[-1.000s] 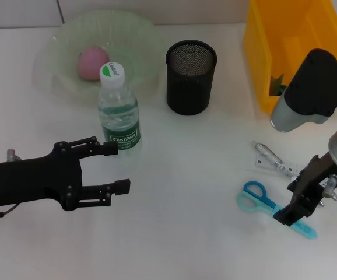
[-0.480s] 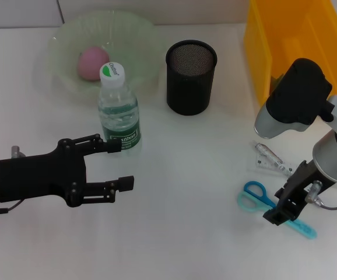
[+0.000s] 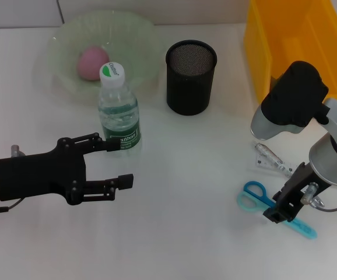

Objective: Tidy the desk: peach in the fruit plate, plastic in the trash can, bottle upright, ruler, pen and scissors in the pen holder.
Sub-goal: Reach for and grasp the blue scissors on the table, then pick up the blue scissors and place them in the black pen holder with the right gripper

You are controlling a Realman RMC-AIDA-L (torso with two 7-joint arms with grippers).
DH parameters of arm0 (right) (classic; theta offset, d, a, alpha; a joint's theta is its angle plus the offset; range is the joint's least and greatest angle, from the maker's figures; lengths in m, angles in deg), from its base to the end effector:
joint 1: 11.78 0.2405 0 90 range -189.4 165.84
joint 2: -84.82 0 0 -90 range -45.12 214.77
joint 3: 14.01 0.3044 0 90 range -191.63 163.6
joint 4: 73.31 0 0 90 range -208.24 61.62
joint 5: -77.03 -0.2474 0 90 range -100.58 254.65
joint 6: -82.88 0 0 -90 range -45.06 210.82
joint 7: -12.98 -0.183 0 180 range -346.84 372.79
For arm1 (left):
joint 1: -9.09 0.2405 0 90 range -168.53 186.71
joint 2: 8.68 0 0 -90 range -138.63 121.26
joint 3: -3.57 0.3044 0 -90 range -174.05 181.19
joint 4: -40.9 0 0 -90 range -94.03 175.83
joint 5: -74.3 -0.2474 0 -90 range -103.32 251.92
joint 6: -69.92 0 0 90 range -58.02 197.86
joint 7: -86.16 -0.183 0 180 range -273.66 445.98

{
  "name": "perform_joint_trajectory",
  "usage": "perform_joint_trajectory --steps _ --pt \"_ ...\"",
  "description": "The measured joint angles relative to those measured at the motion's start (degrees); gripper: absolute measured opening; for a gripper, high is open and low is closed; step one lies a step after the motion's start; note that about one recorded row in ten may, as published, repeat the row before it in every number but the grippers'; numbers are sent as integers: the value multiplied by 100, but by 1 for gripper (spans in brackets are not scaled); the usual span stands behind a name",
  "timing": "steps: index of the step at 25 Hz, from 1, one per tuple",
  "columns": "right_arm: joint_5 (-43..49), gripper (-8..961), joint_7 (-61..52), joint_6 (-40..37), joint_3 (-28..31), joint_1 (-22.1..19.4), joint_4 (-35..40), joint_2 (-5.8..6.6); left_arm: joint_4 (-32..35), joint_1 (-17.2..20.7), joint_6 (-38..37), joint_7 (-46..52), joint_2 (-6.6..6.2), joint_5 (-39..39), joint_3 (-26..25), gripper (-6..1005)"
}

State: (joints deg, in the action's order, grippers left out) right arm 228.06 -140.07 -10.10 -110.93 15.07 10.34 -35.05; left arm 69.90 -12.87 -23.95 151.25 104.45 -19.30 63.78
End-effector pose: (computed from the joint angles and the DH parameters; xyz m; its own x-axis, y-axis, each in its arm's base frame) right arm 0.2348 0.3503 -0.1024 0.6774 -0.6069 0.4156 -0.4831 -0.7931 -0.3709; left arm -0.3333 0.3293 -0.0600 0.7875 0.2494 0.5636 0.3436 -0.9368 -0.0654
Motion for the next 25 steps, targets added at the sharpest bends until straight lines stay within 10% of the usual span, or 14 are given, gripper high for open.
perform_joint_trajectory --steps 25 --pt "145 335 -93 152 -323 40 -106 0 0 -10 168 -32 41 0 0 832"
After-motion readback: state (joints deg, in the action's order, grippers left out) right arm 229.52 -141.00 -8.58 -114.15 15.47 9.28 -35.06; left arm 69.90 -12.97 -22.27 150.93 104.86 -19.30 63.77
